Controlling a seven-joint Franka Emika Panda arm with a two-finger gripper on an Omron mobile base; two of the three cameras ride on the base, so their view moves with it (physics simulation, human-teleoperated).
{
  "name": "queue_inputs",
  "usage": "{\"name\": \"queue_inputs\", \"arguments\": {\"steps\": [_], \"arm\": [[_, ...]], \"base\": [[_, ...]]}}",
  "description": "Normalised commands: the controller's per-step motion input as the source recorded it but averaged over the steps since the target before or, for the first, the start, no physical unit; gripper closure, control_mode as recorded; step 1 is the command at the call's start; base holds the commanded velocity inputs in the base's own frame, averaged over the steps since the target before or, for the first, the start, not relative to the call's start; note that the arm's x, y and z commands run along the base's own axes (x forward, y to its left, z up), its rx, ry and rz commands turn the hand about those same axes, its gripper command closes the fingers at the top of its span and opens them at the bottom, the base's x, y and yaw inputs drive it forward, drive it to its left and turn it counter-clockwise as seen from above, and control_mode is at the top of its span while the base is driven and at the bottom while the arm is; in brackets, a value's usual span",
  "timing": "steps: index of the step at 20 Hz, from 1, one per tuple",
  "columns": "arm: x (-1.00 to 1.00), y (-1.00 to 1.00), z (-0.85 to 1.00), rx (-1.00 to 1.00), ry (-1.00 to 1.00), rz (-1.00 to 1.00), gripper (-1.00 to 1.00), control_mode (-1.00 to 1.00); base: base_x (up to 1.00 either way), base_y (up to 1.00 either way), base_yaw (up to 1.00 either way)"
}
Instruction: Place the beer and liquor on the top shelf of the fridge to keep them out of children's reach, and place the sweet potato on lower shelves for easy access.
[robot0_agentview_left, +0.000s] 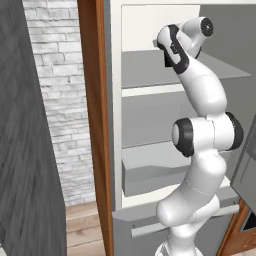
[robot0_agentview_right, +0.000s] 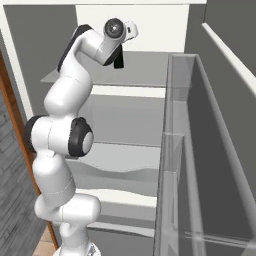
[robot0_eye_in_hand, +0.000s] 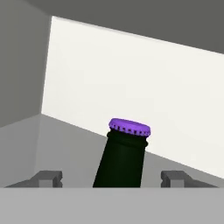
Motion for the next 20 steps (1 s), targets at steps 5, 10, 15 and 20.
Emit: {"name": "queue_inputs", "arguments": {"steps": [5, 10, 15, 20], "arm": [[0.0, -0.22, 0.0, -0.03, 0.0, 0.0, -1.0, -1.0], [0.0, -0.22, 0.0, -0.03, 0.0, 0.0, -1.0, -1.0], [-0.08, -0.02, -0.01, -0.05, 0.0, 0.0, -1.0, -1.0], [-0.39, -0.03, -0.11, -0.06, -0.01, 0.0, -1.0, -1.0]], "base": [[0.0, 0.0, 0.0], [0.0, 0.0, 0.0], [0.0, 0.0, 0.0], [0.0, 0.0, 0.0]]}}
